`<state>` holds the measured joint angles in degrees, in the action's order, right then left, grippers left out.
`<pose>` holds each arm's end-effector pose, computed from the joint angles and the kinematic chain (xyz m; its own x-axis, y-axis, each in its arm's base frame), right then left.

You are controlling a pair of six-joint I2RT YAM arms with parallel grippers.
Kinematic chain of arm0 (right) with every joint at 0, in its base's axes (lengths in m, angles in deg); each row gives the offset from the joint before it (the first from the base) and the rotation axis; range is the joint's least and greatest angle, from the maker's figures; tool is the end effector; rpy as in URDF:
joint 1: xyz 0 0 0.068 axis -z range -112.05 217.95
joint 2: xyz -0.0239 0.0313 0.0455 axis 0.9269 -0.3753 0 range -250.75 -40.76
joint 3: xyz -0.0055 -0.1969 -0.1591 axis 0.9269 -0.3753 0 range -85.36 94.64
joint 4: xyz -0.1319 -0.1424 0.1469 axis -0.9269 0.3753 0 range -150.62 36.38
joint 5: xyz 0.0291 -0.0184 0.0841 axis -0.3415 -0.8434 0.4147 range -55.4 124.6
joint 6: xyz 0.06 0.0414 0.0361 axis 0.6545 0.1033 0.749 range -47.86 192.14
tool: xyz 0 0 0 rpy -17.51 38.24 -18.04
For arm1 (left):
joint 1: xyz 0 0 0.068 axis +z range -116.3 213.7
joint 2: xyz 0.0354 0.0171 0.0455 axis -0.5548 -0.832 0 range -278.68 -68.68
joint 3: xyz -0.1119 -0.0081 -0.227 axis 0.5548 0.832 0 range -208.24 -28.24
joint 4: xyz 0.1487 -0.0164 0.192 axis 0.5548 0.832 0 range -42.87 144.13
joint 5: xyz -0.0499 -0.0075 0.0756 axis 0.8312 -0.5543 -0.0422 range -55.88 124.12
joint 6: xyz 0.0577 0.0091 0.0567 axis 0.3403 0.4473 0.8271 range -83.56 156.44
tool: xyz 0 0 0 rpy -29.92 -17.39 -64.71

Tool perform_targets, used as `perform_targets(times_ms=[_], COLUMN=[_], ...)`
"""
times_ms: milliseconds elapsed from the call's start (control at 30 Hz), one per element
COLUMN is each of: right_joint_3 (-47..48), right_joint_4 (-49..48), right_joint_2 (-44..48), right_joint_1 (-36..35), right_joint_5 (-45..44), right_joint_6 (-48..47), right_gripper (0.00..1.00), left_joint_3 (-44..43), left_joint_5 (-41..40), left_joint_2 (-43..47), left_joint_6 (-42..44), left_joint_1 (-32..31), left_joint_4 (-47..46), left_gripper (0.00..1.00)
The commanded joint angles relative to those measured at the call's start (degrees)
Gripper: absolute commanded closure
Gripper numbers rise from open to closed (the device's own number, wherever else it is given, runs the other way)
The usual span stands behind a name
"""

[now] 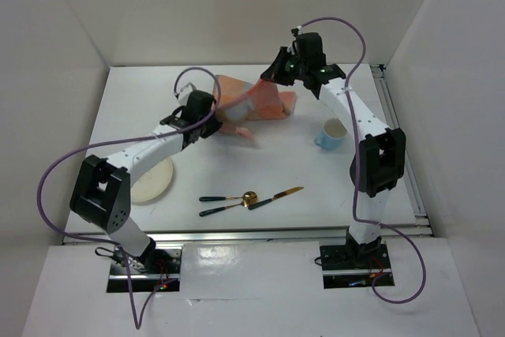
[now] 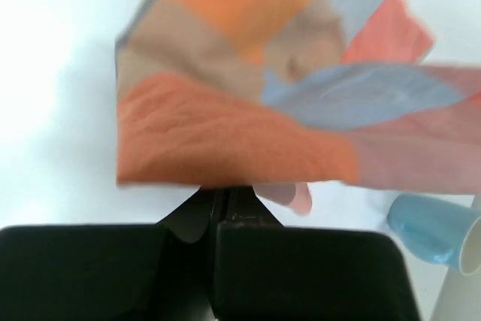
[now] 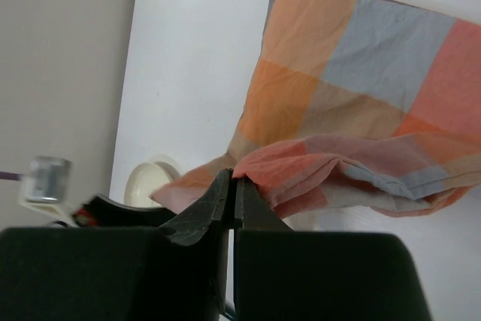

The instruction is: Set the dinner table for one person

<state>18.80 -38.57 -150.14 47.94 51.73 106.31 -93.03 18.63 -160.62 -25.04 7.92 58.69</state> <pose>0.4221 0.1759 0.3178 -0.6780 0.3242 -0.6597 -0.2324 0.7569 0.6108 0.3388 -0.1427 0.2187 -0.4721 -0.7123 -0.5194 -0.3842 0.6966 -0.6059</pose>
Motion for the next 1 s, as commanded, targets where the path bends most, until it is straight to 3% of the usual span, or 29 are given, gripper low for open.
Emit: perform_targets(times_ms=[0,133,233,333,433,467,567,667,700,733,833,967], right_joint_3=[-0.1,-1.33,-2.47,-4.4,-7.38,-8.35,-10.38,-10.91,-11.43,-11.43,-11.43,-10.29], right_joint_4=[-1.56,-2.88,-2.88,-2.88,-4.19,-4.2,-4.82,-4.82,-5.43,-5.43,-5.43,-5.43], right_joint_2=[5.31,7.68,8.84,10.24,12.43,12.44,12.44,11.82,11.82,11.3,10.78,10.24], right_joint_1=[3.3,5.24,5.77,6.3,6.3,6.3,6.3,7.0,7.0,7.0,7.0,7.0], right_joint_5=[3.79,5.9,6.42,7.48,7.48,7.48,7.48,8.1,8.62,8.63,8.63,9.15], right_joint_6=[-1.13,-0.6,-0.6,-0.6,-0.6,-0.6,-0.6,-0.07,-0.07,-0.07,-0.07,0.46], right_gripper=[1.0,1.0,1.0,1.0,1.0,1.0,1.0,1.0,1.0,1.0,1.0,1.0], left_joint_3=[-9.02,-16.14,-17.38,-15.37,-12.03,-10.46,0.25,14.31,19.31,21.18,25.58,27.0], left_joint_5=[-4.37,-3.59,-2.0,-0.95,1.23,2.81,15.63,21.26,22.59,23.47,19.81,16.37], left_joint_2=[3.7,4.84,6.5,8.79,10.9,11.52,14.41,17.66,17.67,18.28,18.29,14.96], left_joint_6=[13.2,22.08,24.11,26.22,22.48,20.97,16.49,11.14,9.63,8.49,2.87,-4.42], left_joint_1=[2.65,4.94,5.65,6.8,8.02,8.03,8.12,5.04,5.04,3.91,-1.79,-7.26], left_joint_4=[4.18,6.02,6.03,6.91,12.17,12.96,6.41,-7.87,-10.82,-13.63,-18.4,-21.65], left_gripper=[1.0,1.0,1.0,1.0,1.0,0.95,0.87,0.65,0.45,0.31,0.03,0.03])
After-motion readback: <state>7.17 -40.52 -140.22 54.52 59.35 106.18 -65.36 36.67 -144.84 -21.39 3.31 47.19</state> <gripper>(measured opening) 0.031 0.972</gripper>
